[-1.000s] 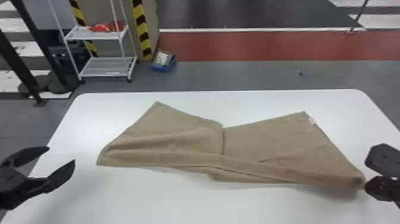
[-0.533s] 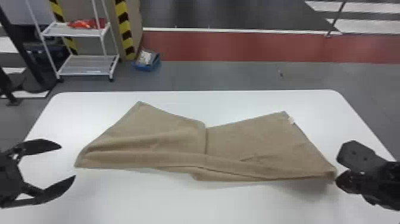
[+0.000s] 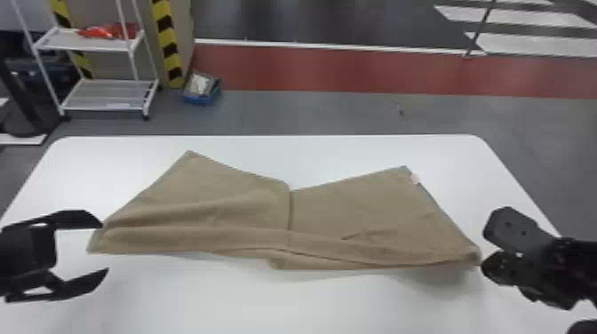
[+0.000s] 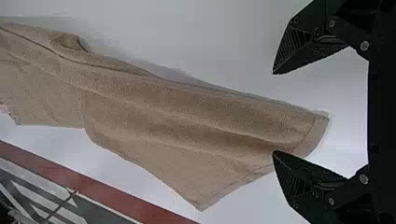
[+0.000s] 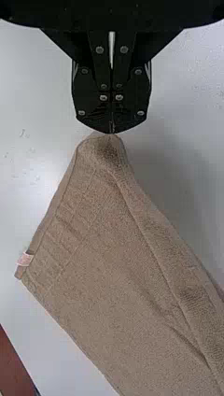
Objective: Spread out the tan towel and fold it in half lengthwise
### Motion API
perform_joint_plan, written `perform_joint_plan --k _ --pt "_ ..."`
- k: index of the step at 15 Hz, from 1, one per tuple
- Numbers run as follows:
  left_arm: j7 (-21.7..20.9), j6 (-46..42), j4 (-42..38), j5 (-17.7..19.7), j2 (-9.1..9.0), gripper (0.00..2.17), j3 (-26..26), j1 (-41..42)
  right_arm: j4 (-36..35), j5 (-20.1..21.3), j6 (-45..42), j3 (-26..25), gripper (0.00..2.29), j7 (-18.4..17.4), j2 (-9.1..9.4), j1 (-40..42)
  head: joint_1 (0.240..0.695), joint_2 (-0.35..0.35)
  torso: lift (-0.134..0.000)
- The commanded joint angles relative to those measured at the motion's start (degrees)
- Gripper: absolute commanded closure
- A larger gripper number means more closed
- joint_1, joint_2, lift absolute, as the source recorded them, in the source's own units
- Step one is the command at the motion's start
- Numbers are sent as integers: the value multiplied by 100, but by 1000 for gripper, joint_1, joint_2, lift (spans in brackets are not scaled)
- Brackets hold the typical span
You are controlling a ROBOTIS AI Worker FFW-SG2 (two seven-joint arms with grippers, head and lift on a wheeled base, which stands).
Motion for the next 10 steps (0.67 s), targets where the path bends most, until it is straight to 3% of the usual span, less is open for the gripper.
perform_joint_plan --k 1,7,10 --pt "23 0 89 -366 63 333 -282 -152 -43 7 30 -13 1413 0 2 26 695 -101 -125" --pt "-21 53 555 -779 89 444 -555 -609 -114 7 82 -57 1413 0 2 79 695 -107 -125" --pt "-144 106 625 -929 212 549 -555 -688 -140 -1 82 -92 1413 -9 2 105 695 -94 -125"
